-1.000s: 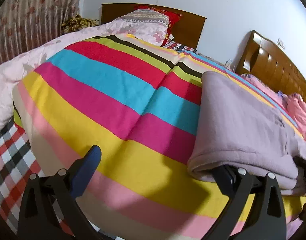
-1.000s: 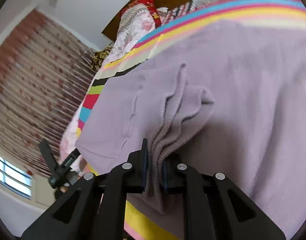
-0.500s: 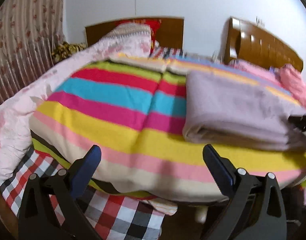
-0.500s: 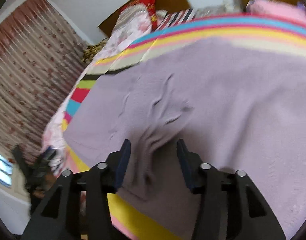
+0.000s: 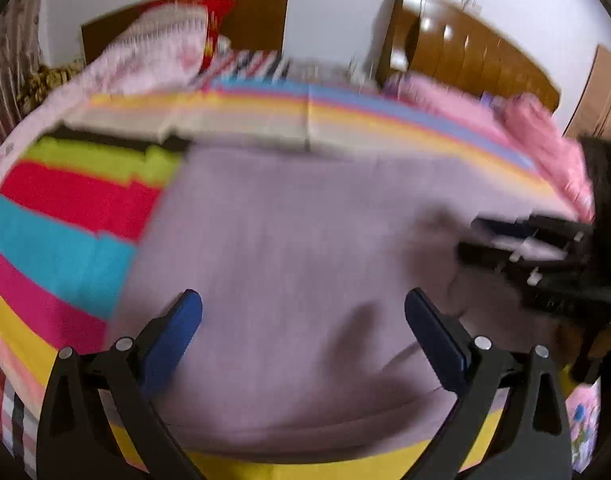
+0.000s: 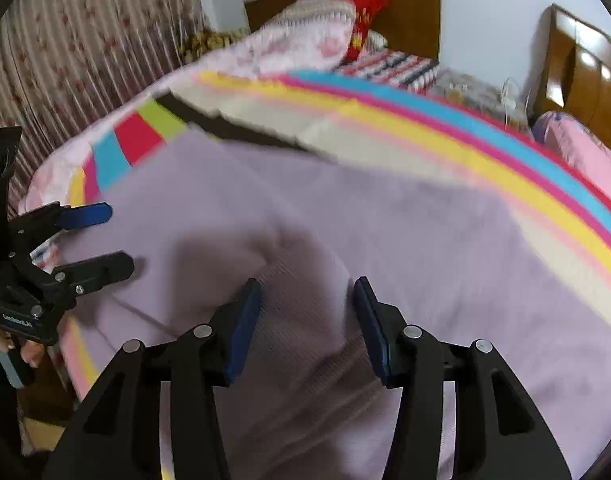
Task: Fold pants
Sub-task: 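Open the right gripper and release the folded sweatpants, then grasp the folded cuff end of the lilac bundle with the right gripper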
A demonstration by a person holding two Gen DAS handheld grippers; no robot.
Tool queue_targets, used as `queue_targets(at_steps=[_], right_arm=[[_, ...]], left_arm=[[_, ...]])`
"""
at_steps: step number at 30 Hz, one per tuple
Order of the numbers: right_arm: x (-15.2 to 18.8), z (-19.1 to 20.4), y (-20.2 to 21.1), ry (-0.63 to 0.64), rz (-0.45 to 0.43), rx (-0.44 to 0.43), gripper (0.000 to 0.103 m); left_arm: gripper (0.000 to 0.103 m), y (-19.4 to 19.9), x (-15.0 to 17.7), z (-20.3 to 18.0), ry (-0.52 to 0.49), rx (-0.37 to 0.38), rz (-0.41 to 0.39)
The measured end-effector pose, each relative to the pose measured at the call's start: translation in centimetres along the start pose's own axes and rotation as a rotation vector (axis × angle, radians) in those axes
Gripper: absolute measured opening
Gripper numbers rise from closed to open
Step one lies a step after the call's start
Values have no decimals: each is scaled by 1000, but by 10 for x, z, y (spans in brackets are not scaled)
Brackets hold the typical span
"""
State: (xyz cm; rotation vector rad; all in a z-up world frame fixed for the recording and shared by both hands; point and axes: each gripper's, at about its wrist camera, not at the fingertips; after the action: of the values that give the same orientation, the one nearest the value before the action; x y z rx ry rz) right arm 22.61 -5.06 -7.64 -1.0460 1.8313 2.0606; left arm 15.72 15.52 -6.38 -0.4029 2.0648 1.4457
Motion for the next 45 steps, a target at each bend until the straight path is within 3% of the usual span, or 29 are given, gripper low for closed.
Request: queue_targets(at_steps=[2, 3, 4, 6, 8, 11, 15, 17, 21, 27, 29, 33, 35, 37, 41, 45], right_arm=[[1, -16, 1, -67, 22, -64, 55], [1, -21, 0, -86, 50, -56, 67], [0, -25, -2, -96, 73, -40, 70], [-2, -29, 3, -101, 52, -17, 70], [-7, -23, 17, -61, -20, 38, 70], [-16, -5, 33, -8, -96, -31, 70], [-15, 27, 27, 110, -59, -105, 70], [-5, 34, 14, 164, -8, -60, 72], [10, 36, 9, 174, -46, -43, 76], [12, 39, 8, 198, -55, -28, 79], [13, 40, 14, 212, -30, 0, 80], [32, 23, 54, 203, -62, 132, 87], [55, -12, 90, 77, -135, 208, 87], [80, -52, 121, -98, -193, 203, 87], [174, -159, 191, -594, -309, 106, 87], [265, -221, 231, -920, -350, 155, 87]], left_arm=[[101, -7, 14, -8, -110, -50, 10], [101, -4, 15, -9, -119, -49, 18], [101, -1, 14, -6, -105, -35, 25], [101, 10, 5, -1, -74, -4, 17], [101, 28, -18, 3, -48, 21, -47], [101, 29, -57, 3, -55, 43, -87], [101, -24, -96, 19, -19, 106, 21], [101, -63, -98, 37, 31, 113, 113], [101, -65, -91, 40, 16, 122, 45], [101, -65, -87, 39, 11, 109, 38], [101, -59, -85, 34, 4, 73, 39], [101, -27, -69, 9, -41, -162, -9], [101, -11, -52, -5, -58, -222, -38], [101, -4, -31, -17, -66, -191, -31], [101, -8, 3, -37, -98, -171, 17], [101, -3, 17, -64, -125, -154, -16]])
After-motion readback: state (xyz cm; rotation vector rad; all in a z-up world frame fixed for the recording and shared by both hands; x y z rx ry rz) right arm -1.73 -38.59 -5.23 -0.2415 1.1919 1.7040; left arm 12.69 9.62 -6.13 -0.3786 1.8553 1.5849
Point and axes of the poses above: each gripper's, at about its wrist camera, not at the fingertips, and y roughly against the way its jaws point, z to its left, x to its underside, and after that the axes turned 11 degrees about x, right-handed
